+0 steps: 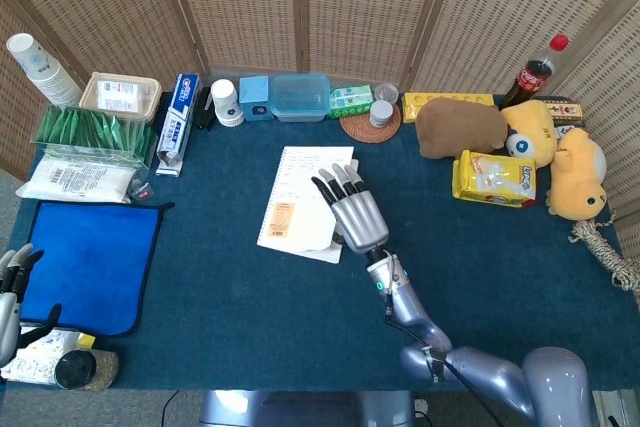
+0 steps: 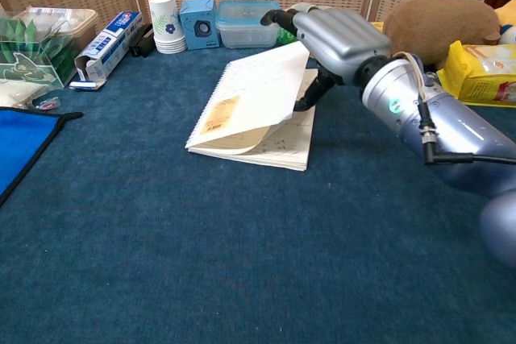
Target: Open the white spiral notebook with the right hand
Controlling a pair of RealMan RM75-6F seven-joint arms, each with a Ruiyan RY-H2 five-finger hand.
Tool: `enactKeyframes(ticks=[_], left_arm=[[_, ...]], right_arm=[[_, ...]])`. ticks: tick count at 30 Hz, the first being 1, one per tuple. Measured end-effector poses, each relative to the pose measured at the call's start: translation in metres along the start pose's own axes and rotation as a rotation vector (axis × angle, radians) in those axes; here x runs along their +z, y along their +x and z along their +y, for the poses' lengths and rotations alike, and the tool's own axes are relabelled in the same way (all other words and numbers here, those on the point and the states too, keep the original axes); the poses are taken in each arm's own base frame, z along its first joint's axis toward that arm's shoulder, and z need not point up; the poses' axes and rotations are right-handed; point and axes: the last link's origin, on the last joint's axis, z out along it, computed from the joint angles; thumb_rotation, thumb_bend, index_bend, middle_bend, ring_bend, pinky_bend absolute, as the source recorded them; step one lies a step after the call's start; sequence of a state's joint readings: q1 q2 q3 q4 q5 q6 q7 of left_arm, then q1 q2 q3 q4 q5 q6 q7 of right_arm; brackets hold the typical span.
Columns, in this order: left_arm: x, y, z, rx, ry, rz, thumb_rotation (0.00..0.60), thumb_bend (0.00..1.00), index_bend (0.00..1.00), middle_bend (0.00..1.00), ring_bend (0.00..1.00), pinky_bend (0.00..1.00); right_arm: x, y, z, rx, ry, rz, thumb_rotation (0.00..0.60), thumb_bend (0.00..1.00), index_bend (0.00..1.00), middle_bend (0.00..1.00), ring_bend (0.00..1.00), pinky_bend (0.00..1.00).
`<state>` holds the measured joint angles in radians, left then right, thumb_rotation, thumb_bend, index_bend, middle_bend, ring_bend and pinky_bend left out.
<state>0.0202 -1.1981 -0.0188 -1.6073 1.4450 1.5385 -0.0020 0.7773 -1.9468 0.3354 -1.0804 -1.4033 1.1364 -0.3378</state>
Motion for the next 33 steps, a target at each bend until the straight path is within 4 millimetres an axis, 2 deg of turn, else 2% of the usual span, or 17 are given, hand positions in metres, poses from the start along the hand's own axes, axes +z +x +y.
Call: enactKeyframes(ticks=[17, 22, 33], left_arm=[[-0.010, -0.001, -0.008, -0.014, 0.017, 0.003, 0.600, 0.31, 0.21, 0.08, 0.02, 0.00], [-0.014, -0.001, -0.012, -0.013, 0.029, 0.005, 0.600, 0.31, 0.21, 0.08, 0.02, 0.00], [-0.023, -0.001, -0.016, -0.015, 0.053, 0.007, 0.600, 0.30, 0.21, 0.08, 0.02, 0.00]], right_arm=[[0.057, 0.028, -0.053, 0.102, 0.020, 0.052, 0.600, 0.09, 0.10, 0.17, 0.10, 0.13], [0.070, 0.033, -0.061, 0.179, 0.002, 0.040, 0.600, 0.09, 0.10, 0.17, 0.11, 0.13], [0.079, 0.032, -0.079, 0.403, -0.020, 0.027, 0.600, 0.06, 0.10, 0.17, 0.11, 0.13]])
